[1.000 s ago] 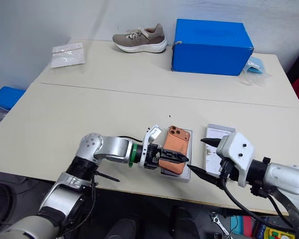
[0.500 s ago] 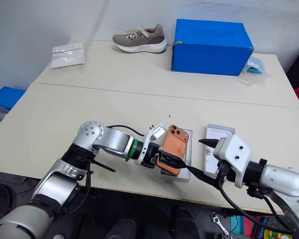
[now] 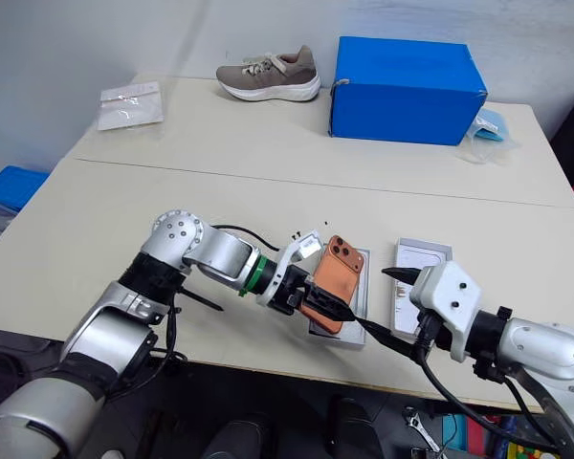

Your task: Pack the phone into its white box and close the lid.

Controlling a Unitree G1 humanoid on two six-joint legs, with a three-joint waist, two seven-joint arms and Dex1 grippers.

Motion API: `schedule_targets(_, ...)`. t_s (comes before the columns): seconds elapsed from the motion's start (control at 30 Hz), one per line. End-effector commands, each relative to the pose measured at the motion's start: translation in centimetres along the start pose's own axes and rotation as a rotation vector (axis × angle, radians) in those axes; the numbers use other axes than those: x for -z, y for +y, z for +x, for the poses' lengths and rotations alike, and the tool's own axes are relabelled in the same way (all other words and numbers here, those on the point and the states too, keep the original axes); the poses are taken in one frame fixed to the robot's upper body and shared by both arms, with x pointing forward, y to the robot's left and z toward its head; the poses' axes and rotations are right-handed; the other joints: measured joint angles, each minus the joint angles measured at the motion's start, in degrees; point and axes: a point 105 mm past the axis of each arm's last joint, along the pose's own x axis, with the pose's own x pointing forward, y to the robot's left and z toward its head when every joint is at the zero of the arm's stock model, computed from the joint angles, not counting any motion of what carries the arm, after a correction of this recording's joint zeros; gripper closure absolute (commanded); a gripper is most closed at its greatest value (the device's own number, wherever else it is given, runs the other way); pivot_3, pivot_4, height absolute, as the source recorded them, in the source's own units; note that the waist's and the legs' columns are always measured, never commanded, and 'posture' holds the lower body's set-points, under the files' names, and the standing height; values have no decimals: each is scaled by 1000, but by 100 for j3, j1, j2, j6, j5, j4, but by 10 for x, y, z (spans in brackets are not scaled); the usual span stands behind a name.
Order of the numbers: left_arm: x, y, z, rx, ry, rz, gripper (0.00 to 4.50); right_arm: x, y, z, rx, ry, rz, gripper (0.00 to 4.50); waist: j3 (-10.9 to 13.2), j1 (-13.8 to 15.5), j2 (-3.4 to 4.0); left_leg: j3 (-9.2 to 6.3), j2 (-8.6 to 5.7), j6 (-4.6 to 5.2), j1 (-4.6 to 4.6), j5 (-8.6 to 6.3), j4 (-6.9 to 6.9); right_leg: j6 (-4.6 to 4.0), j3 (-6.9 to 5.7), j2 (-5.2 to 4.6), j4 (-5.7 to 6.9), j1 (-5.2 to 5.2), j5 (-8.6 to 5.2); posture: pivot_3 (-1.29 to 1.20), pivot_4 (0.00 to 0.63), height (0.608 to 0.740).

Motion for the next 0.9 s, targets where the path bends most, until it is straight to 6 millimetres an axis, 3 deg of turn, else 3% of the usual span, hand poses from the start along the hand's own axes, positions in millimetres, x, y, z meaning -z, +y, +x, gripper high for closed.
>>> schedule_targets(0.03,-6,-15,-6,41,3,50,32,-5,3,1,0,-28,-20,0,0,-4,0,0,0,0,0,0,0,0,0,0,0,0,0,0,150,740)
schedule_targets(0.13,-6,-20,-8,71,20,55,32,-4,5,2,-5,-29,-17,0,0,-2,0,0,0,0,0,0,0,0,0,-1,0,0,0,0,150,740)
schedule_targets(0.63,-15,-12,-3,-23,47,41,32,-3,6,4,6,-34,-11,0,1,1,0,0,-1,-1,-1,0,0,2,0,-1,1,0,0,0,150,740)
schedule_targets(0.77,-18,-12,-14,-41,34,57,32,-3,6,4,11,-36,-10,0,1,-15,-1,0,-1,-1,-1,1,0,3,0,0,1,0,0,0,150,740)
schedule_targets(0.9,-9,-2,-33,-78,30,59,32,-2,6,4,12,-36,-12,0,1,-83,0,1,1,-6,3,1,0,4,1,0,4,0,-1,0,150,740)
